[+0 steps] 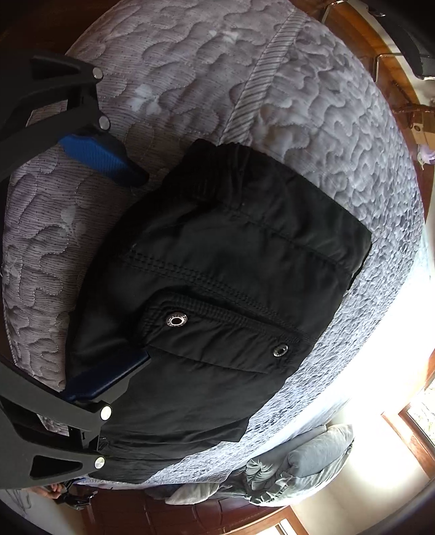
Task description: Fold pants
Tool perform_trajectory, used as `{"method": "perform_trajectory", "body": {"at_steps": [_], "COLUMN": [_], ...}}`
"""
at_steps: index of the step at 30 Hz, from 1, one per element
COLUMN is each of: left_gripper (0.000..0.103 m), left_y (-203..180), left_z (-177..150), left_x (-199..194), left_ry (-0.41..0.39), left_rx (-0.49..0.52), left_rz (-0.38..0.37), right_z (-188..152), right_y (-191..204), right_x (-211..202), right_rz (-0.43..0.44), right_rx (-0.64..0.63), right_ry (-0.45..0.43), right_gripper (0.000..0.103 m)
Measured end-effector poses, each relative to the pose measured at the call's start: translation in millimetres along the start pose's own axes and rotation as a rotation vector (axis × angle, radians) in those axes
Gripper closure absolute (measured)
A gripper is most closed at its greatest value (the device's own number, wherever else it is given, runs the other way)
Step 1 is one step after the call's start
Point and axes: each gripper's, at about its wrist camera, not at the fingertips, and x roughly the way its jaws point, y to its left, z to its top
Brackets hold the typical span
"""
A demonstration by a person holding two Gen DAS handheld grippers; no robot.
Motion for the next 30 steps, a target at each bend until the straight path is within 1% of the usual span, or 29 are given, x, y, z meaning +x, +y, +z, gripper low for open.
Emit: {"method": "perform_trajectory", "body": {"at_steps": [3,6,8,11,19,21,24,27,28,30], "left_gripper": [0.004,0.004,0.004,0.004,0.004,0.004,0.004,0.004,0.004,0.004], "left_y": [2,7,9,6,8,5,3,3,2,2], "left_z": [-3,-4,-5,-5,-4,-5,-6,-6,-6,-6], "left_x": [-1,-2,-1,-1,-4,-2,-1,-1,-1,-1], "left_ry": [-0.014,-0.023,-0.026,-0.018,-0.03,-0.036,-0.042,-0.043,-0.042,-0.039], "left_rx": [-0.019,-0.058,-0.07,-0.051,-0.084,-0.09,-0.094,-0.094,-0.093,-0.092], "left_rz": [-0.009,-0.019,-0.01,0.017,0.032,0.039,0.044,0.049,0.051,0.055], "right_z": [2,-2,-6,-12,-15,-16,-13,-10,-11,-14], "right_y": [-17,-34,-44,-54,-62,-62,-60,-49,-48,-51], "right_x": [-7,-1,5,16,37,41,43,43,45,49], "right_rz": [0.021,0.058,0.092,0.13,0.227,0.234,0.251,0.296,0.303,0.278], "right_rx": [0.034,0.085,0.117,0.145,0.179,0.175,0.171,0.134,0.125,0.111], "right_ry": [0.007,0.014,0.016,0.022,0.002,-0.008,-0.02,-0.02,-0.014,-0.006], "right_gripper": [0.033,0.033,0.033,0.033,0.033,0.03,0.029,0.028,0.028,0.032]}}
